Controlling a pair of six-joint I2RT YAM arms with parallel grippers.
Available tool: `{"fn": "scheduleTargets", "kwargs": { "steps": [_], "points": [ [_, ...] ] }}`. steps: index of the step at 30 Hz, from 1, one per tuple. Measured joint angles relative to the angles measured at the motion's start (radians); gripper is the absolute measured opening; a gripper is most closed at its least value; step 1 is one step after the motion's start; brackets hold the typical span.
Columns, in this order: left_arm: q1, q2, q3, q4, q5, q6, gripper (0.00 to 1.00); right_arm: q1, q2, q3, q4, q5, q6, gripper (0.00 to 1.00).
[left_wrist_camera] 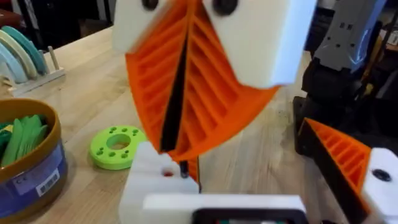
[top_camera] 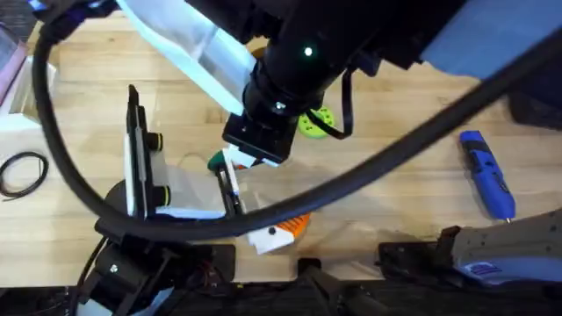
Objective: Pick up the gripper from the table and insert it into the empty holder that is missing its gripper. Then pick up a screw, insert it into the mounting hole, and use the screwdriver to tighten it. Finally, clean up the table by picking up the vegetable and placing it into the bucket.
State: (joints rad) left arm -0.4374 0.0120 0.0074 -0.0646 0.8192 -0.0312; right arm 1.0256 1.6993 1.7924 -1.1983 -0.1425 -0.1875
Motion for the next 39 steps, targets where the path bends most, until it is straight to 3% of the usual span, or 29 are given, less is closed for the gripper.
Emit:
{"fn": "scheduleTargets", "kwargs": {
  "steps": [39],
  "points": [
    [0.000, 0.000, 0.000, 0.000, 0.000, 0.001, 0.987, -0.001, 0.000, 0.000, -0.006, 0.048, 0.000, 0.006]
  ]
}}
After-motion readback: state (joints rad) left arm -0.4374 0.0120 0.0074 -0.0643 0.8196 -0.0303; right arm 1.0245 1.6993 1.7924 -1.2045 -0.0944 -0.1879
